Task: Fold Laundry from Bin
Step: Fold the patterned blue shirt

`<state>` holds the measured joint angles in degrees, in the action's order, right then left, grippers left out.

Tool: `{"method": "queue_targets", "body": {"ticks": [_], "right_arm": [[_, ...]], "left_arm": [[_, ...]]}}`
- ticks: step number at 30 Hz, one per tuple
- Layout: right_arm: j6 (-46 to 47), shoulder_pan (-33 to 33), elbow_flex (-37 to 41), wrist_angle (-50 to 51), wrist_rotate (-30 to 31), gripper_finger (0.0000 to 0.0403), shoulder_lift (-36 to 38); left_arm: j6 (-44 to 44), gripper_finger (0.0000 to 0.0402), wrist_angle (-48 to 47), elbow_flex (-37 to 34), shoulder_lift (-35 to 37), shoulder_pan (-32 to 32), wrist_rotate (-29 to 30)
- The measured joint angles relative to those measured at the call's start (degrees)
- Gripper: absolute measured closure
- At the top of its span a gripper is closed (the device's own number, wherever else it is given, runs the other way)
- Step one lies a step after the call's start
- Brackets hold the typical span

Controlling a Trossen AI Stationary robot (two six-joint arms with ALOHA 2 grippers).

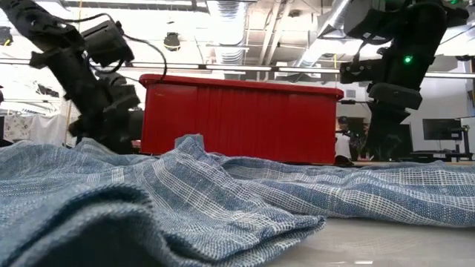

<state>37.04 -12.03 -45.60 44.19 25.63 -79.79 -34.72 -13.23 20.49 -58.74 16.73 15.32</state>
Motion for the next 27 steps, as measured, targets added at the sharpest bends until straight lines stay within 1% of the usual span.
{"method": "queue_targets", "body": {"ticks": [5,8,10,12,15,18,20,21,24,27], "right_arm": [[-0.04,0.00,0.00,-0.05,-0.02,0.0363,-0.02],[0.00,0.00,0.00,-0.03,0.00,0.0363,-0.02],[0.00,0.00,0.00,-0.06,-0.03,0.0363,-0.08],[0.21,0.00,0.00,-0.08,-0.04,0.0363,-0.15],[0.39,0.02,1.11,-2.06,-0.04,0.0363,-0.15],[0.43,0.04,2.61,-3.72,-0.17,0.0363,-0.17],[0.45,0.07,3.13,-4.09,-0.24,0.0363,-0.17],[0.47,0.07,3.21,-4.16,-0.30,0.0363,-0.17],[0.50,0.07,3.26,-4.46,-1.36,0.0363,-0.17],[0.50,0.07,3.26,-4.48,-1.75,0.0362,-0.17]], "left_arm": [[11.51,0.0220,-2.66,5.46,0.02,-1.11,-8.51],[18.23,0.0205,-3.03,7.75,0.02,-4.50,-13.21],[20.57,0.0203,-3.04,8.54,0.02,-7.69,-14.17],[20.73,0.0203,-3.01,8.79,-0.52,-10.66,-11.54],[20.89,0.0204,-3.99,8.79,-1.53,-13.50,-4.82],[21.95,0.0204,-3.55,8.79,-3.00,-14.19,-0.83],[21.50,0.0204,-3.59,8.77,-4.14,-13.43,2.68],[21.20,0.0204,-3.48,8.77,-4.53,-12.79,3.55],[19.83,0.0204,-2.35,8.76,-5.73,-10.53,3.32],[19.96,0.0205,-1.29,8.76,-6.96,-8.89,0.55]]}}
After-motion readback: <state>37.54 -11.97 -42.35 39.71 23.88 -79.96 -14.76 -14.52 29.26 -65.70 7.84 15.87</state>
